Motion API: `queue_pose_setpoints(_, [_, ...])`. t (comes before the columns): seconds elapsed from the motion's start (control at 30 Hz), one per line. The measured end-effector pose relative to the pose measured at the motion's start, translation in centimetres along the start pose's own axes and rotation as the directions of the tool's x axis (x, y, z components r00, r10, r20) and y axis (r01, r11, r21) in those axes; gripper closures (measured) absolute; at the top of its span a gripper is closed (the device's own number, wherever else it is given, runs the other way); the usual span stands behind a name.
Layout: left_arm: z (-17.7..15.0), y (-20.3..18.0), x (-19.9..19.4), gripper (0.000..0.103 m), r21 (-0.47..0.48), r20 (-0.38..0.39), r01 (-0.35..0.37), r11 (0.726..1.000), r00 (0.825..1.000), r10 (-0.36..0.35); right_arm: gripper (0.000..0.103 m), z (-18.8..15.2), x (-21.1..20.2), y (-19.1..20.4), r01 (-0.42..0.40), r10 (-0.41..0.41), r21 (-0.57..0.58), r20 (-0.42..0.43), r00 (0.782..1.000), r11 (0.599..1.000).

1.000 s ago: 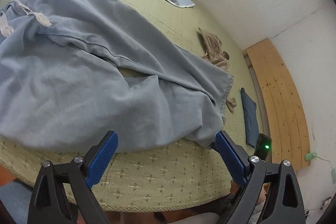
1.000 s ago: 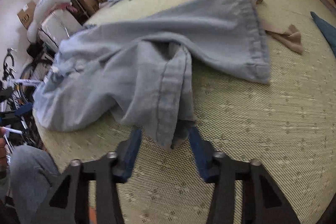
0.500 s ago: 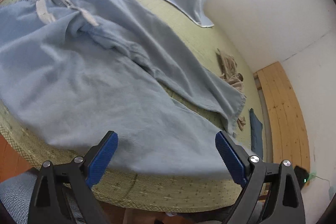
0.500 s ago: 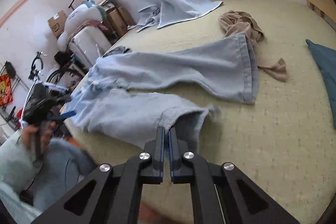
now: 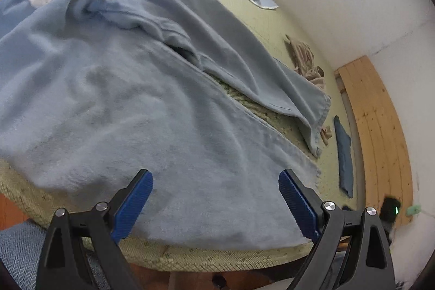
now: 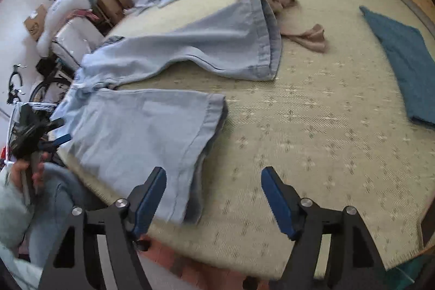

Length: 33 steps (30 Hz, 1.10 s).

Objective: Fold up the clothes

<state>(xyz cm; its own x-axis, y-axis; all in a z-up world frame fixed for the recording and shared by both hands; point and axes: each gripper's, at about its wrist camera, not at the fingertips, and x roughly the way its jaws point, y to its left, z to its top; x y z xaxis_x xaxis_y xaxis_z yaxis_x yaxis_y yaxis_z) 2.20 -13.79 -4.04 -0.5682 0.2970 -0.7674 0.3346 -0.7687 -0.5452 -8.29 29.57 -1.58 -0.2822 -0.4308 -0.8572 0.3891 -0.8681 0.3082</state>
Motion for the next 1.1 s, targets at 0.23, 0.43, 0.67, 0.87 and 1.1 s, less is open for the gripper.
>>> queue_pose_setpoints(0.23, [-1.1, -1.7, 1.7, 0.007, 0.115, -0.042, -0.041, 0.993, 0.998, 0.046, 0.027, 3.6, 5.8, -0.6, -0.013, 0.013, 0.0, -0.01, 1.0, 1.0])
queue_pose_setpoints(0.43, [-1.8, -1.0, 1.9, 0.007, 0.142, -0.052, -0.078, 0.987, 0.995, 0.086, 0.037, 5.2, 8.6, 0.9, -0.037, 0.037, -0.042, -0.008, 0.999, 0.998])
queue_pose_setpoints(0.67, [-1.8, -0.5, 1.6, 0.007, 0.131, -0.036, -0.097, 0.987, 0.994, 0.102, 0.102, 5.1, 9.4, 1.6, 0.046, -0.049, -0.067, -0.05, 0.998, 0.997])
queue_pose_setpoints(0.87, [-1.7, -0.5, 1.7, 0.007, 0.125, -0.03, -0.093, 0.988, 0.995, 0.098, 0.103, 4.3, 6.4, 1.5, 0.041, -0.044, -0.07, -0.042, 0.998, 0.997])
queue_pose_setpoints(1.1, [-1.4, -1.3, 1.6, 0.007, 0.141, -0.002, -0.104, 0.985, 0.994, 0.105, 0.085, 2.9, 8.8, 0.2, 0.078, -0.088, -0.069, -0.152, 0.984, 0.995])
